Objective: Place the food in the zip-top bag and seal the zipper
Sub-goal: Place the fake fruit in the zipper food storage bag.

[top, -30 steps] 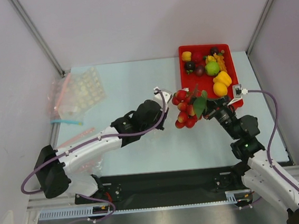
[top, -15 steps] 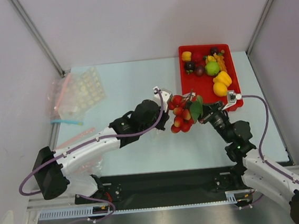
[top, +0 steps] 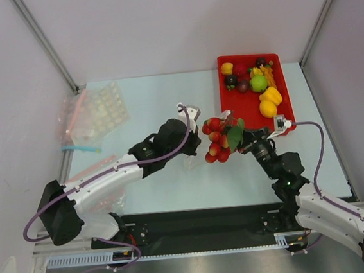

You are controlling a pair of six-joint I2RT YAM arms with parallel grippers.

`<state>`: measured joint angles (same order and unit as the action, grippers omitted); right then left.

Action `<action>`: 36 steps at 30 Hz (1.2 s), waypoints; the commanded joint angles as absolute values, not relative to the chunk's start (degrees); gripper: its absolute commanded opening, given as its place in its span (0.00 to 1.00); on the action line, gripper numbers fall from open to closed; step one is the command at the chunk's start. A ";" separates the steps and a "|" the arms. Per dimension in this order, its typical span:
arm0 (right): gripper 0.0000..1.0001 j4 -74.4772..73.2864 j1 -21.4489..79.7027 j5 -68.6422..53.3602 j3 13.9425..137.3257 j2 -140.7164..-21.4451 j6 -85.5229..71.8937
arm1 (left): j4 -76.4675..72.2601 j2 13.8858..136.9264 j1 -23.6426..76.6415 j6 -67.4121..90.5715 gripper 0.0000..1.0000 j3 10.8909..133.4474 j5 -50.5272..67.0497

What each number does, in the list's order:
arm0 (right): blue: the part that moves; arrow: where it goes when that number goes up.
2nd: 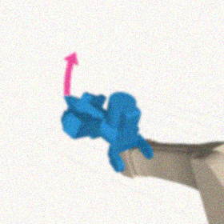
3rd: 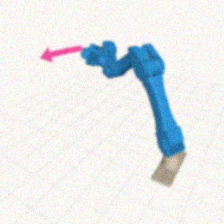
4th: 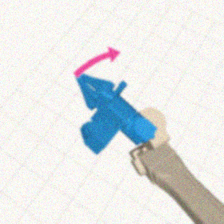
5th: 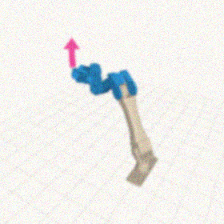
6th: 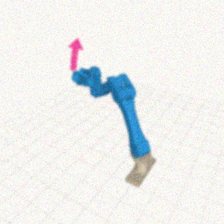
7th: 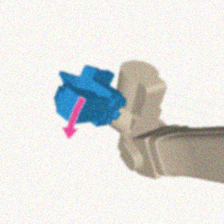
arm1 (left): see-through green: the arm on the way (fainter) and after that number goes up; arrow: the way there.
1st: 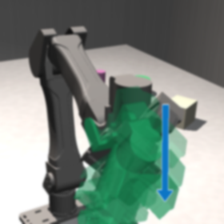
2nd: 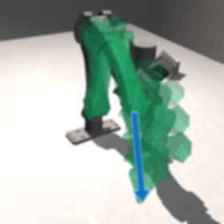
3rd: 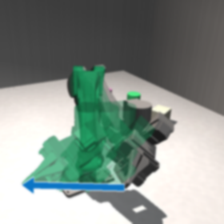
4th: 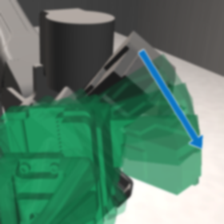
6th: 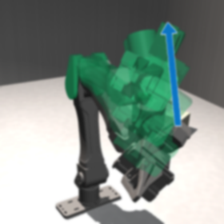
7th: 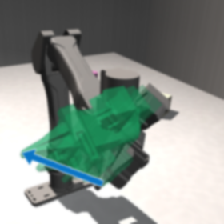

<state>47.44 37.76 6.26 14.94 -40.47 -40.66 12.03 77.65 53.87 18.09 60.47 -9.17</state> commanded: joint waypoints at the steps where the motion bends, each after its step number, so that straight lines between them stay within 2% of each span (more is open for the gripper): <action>1: 0.00 50.80 38.14 9.93 15.12 -41.65 -37.53 | 9.32 74.10 51.86 21.18 0.00 59.33 -4.76; 7: 0.00 52.29 39.46 11.60 15.47 -46.14 -36.74 | 6.07 71.81 48.96 23.55 0.00 56.78 2.02; 16: 0.00 51.59 42.80 14.33 15.64 -46.32 -33.31 | 6.24 70.67 47.99 24.70 0.00 55.99 1.76; 36: 0.00 58.09 44.65 9.84 13.62 -45.88 -27.77 | 4.48 71.02 44.56 26.89 0.00 54.41 7.03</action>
<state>51.83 44.21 10.44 13.61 -45.87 -29.63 7.75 72.16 45.43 25.58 55.05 5.39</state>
